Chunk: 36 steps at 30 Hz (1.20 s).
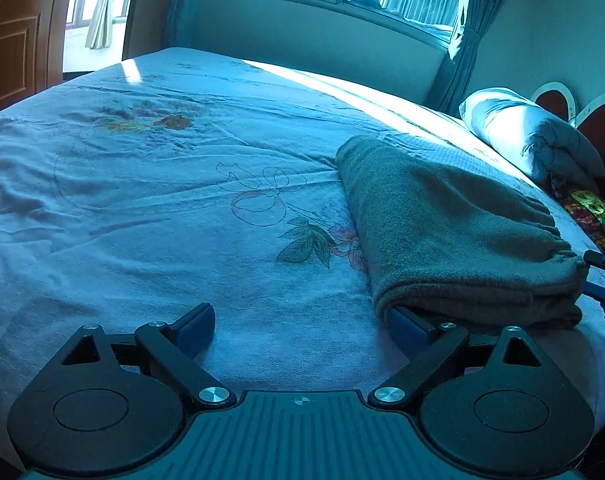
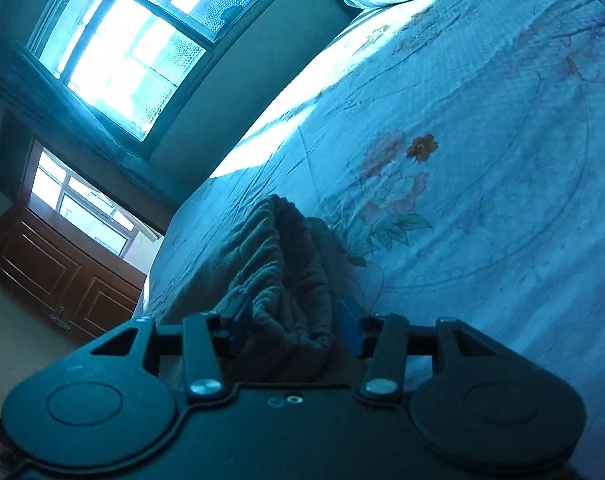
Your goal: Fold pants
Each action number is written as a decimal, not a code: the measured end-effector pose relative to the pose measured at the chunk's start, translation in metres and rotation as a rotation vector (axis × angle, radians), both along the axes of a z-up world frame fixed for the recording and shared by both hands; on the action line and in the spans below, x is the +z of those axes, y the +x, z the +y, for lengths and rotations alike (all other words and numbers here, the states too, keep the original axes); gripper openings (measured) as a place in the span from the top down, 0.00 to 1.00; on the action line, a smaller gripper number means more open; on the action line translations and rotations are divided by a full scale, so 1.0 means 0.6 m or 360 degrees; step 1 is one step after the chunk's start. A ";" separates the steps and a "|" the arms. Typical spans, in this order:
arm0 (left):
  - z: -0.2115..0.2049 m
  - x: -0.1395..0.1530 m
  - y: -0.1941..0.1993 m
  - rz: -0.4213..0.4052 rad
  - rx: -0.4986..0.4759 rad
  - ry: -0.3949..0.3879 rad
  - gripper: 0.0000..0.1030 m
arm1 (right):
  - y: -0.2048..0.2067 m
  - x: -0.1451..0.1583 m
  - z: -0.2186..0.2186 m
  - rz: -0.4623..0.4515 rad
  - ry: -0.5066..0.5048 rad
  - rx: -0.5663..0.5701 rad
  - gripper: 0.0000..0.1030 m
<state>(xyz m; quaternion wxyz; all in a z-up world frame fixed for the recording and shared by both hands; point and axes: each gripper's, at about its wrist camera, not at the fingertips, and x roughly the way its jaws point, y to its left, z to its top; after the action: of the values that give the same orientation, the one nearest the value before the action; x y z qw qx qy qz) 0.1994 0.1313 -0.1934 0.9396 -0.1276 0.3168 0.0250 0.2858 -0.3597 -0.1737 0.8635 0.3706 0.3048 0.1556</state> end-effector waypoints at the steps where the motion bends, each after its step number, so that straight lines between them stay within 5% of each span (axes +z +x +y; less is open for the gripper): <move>1: 0.009 0.007 -0.009 -0.0015 0.0016 -0.0003 0.10 | -0.005 0.004 -0.010 -0.0013 -0.0007 -0.0019 0.60; 5: 0.039 0.033 -0.005 -0.0101 0.0048 -0.0087 0.10 | -0.012 0.033 0.004 -0.0165 -0.0072 0.0007 0.60; 12: -0.019 0.093 0.156 -0.0216 -0.0088 -0.0066 0.10 | 0.044 0.079 0.119 -0.0323 -0.0392 0.0235 0.57; 14: -0.041 0.085 0.207 -0.0150 -0.0143 -0.0067 0.10 | 0.071 0.071 0.141 -0.0250 -0.0495 0.0294 0.57; 16: -0.062 0.049 0.268 0.0084 -0.0157 0.0044 0.10 | 0.104 0.049 0.158 -0.0069 -0.0664 0.0345 0.60; 18: -0.061 0.010 0.299 0.0250 -0.0186 0.0012 0.09 | 0.106 0.051 0.162 -0.0056 -0.0760 0.0394 0.61; 21: -0.037 0.034 0.287 0.0094 -0.0104 -0.0062 0.09 | 0.084 0.104 0.155 -0.0293 -0.0790 0.0344 0.55; 24: -0.033 0.053 0.315 0.0053 -0.0148 -0.0109 0.09 | 0.120 0.129 0.170 -0.0351 -0.0738 0.0403 0.52; 28: -0.060 0.003 0.379 0.0308 -0.0255 0.0000 0.00 | 0.208 0.062 0.217 0.0021 -0.0990 0.0500 0.49; 29: -0.054 -0.006 0.377 0.0288 -0.0246 -0.0051 0.00 | 0.206 0.059 0.216 -0.0002 -0.1021 0.0504 0.50; 32: -0.037 0.012 0.341 0.0230 -0.0224 -0.0117 0.00 | 0.153 0.087 0.164 -0.0167 -0.0852 0.0459 0.51; 36: -0.022 0.015 0.268 0.0171 -0.0275 -0.0167 0.00 | 0.107 0.072 0.061 -0.0099 -0.0414 0.0373 0.37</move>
<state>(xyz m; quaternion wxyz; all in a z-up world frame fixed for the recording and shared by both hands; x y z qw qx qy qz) 0.3600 0.1183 -0.1841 0.9119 -0.1474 0.3774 -0.0658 0.3498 -0.3228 -0.1308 0.8891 0.2126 0.3366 0.2257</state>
